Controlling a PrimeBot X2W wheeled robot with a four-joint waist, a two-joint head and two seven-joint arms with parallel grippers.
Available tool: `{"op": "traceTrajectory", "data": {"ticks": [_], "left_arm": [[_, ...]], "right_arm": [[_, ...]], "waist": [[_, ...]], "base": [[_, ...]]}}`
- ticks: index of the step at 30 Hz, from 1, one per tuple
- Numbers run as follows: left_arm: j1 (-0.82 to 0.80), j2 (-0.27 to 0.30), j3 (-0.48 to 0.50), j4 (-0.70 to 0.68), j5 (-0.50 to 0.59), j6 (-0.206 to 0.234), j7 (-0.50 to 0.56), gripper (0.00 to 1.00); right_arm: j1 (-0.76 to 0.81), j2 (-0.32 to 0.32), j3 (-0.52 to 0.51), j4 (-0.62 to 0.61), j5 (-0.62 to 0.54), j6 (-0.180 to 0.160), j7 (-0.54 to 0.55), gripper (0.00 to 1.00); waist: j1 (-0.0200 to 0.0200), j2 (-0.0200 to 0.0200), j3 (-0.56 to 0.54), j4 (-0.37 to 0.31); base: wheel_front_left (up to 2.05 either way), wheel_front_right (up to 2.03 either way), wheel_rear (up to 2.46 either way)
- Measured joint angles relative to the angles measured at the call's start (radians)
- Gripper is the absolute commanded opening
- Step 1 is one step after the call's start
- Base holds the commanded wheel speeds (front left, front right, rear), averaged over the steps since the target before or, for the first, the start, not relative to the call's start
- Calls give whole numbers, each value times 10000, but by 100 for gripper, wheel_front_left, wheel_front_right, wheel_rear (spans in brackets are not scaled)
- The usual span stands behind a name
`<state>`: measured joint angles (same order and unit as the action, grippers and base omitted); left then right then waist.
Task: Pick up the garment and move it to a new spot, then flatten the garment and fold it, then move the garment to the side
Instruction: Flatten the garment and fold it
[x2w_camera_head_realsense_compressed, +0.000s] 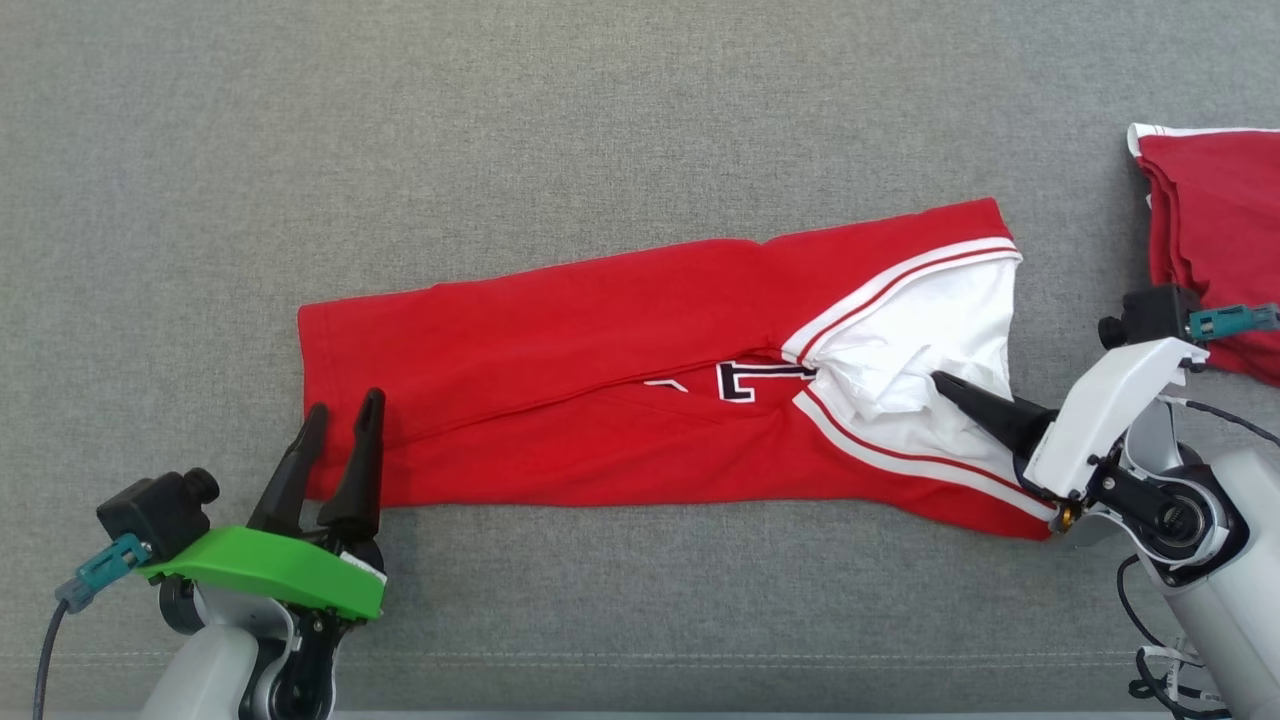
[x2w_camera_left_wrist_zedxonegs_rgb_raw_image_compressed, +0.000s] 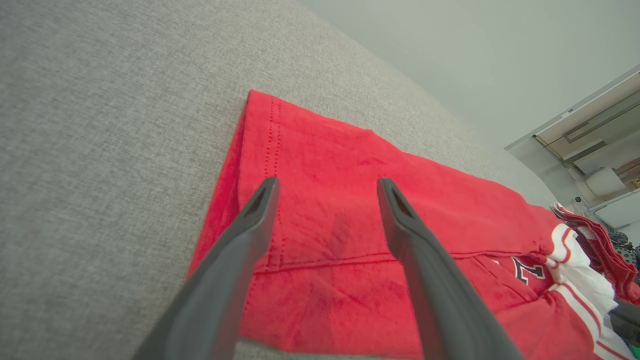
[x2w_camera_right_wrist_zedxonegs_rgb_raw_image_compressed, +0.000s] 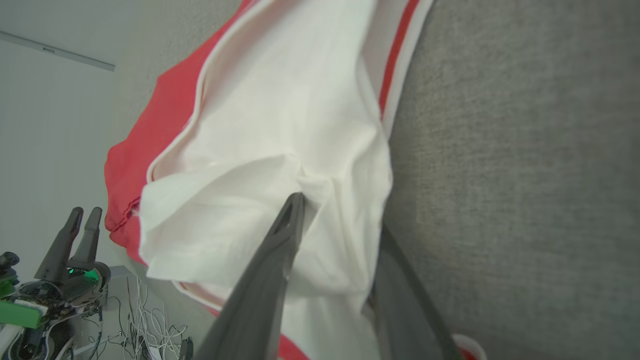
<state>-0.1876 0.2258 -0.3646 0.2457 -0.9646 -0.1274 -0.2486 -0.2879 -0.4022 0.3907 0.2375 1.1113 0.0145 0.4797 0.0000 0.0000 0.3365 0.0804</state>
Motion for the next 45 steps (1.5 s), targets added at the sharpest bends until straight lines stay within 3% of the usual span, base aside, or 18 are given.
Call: {"op": "traceTrajectory", "data": {"ticks": [1,2,16,32,38,45], "left_arm": [[0,-6,0,0,0,0,0,100],[0,-8,2,0,0,0,0,100],[21,-71,178,17,2,0,-2,100],[34,-207,299,-75,2,0,-2,100],[38,-232,382,-132,2,0,-2,100],[31,-466,196,-167,13,0,-4,100]], "right_arm": [[-32,19,42,23,0,2,25,19],[-62,58,82,44,-4,2,42,0],[-115,244,42,128,-29,117,-38,0],[-226,-825,-708,-77,69,2,58,0],[-343,-1116,-629,-631,13,25,288,0],[-832,-1152,-15,-1751,-313,295,652,0]], "waist": [[0,0,-6,8],[0,0,-11,16],[0,0,-273,1],[0,0,-354,-167],[0,0,-337,-110],[0,0,-290,104]], "base": [[0,0,0],[0,0,0],[0,0,0],[0,0,0],[0,0,0],[0,0,0]]}}
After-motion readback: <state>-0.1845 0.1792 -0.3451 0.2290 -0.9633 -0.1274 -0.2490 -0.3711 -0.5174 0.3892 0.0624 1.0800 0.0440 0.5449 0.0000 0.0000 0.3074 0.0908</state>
